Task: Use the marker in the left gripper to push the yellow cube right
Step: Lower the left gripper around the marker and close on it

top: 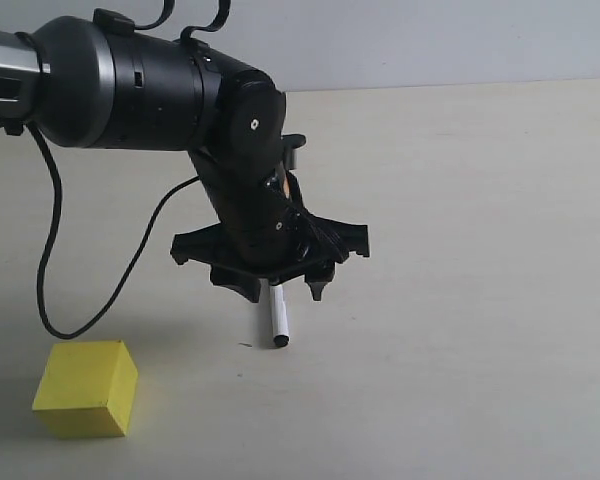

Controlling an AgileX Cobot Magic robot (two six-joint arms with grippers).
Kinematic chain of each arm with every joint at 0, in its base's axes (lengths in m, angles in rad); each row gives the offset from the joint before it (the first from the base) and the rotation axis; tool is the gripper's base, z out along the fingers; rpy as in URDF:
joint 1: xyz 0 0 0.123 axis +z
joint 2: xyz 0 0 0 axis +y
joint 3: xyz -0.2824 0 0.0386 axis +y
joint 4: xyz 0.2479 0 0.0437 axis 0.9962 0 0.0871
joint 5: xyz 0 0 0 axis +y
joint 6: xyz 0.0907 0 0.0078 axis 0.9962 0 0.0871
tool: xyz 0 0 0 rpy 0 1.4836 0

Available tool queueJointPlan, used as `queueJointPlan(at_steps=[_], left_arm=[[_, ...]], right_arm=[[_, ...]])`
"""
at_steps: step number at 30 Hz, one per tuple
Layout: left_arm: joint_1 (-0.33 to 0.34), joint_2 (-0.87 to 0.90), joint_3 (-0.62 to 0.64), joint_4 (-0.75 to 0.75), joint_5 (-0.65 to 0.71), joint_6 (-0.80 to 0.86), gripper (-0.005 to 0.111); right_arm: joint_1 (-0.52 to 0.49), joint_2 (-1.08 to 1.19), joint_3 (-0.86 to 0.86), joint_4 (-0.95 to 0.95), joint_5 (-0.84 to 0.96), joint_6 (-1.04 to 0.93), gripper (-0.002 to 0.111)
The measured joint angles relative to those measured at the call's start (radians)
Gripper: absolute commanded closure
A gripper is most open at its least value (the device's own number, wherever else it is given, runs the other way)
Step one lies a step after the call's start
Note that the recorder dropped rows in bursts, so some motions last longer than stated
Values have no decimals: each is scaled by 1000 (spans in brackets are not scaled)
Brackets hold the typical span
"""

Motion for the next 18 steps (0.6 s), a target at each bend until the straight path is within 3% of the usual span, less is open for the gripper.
queueJointPlan(at_steps=[10,18], left_arm=[[0,0,-10,-8,-123,88,46],[0,0,-111,128,106,-103,46]], right_arm=[[0,0,0,0,0,0,108],[0,0,0,0,0,0,108]])
